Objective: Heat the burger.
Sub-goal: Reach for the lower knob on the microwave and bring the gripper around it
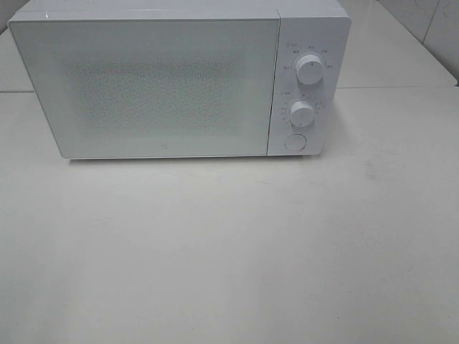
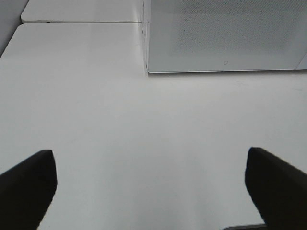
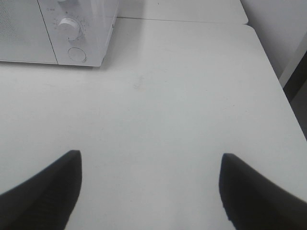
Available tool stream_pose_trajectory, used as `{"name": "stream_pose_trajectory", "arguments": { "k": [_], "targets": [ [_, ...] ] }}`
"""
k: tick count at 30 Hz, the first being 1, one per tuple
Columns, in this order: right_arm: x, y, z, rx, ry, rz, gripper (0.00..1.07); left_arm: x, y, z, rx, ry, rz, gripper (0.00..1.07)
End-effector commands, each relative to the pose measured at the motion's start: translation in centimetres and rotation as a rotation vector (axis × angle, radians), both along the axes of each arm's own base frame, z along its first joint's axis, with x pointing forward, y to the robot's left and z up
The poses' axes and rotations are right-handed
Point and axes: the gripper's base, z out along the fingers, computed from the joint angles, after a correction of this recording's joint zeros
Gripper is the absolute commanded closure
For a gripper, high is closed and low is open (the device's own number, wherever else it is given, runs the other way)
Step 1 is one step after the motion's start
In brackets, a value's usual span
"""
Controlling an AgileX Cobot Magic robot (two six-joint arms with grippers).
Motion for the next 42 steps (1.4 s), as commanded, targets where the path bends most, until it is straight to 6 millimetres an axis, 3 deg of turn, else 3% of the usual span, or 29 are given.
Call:
{"name": "stream_pose_trajectory", "arguments": {
  "k": [1, 8, 11, 23, 42],
  "targets": [
    [0.1, 0.0, 1.2, 0.001, -0.077, -0.003, 0.31, -0.3, 0.0, 0.0, 0.001, -0.03, -0.001, 0.06],
    [2.8, 0.2, 2.2, -0.004, -0.162, 0.007, 0.31, -0.3, 0.0, 0.0, 0.001, -0.03, -0.001, 0.06],
    [4.9, 0.4, 1.7, -0.006, -0.2, 0.017, 0.31, -0.3, 0.0, 0.0, 0.001, -0.03, -0.001, 0.06],
    [9.4, 0.9, -0.9, -0.003, -0.266, 0.044, 0.31, -0.3, 0.0, 0.0, 0.001, -0.03, -0.001, 0.06],
    [16.2, 1.8, -1.1, 0.04, -0.471, 0.079, 0.31, -0.3, 0.0, 0.0, 0.001, -0.03, -0.001, 0.06]
  ]
}}
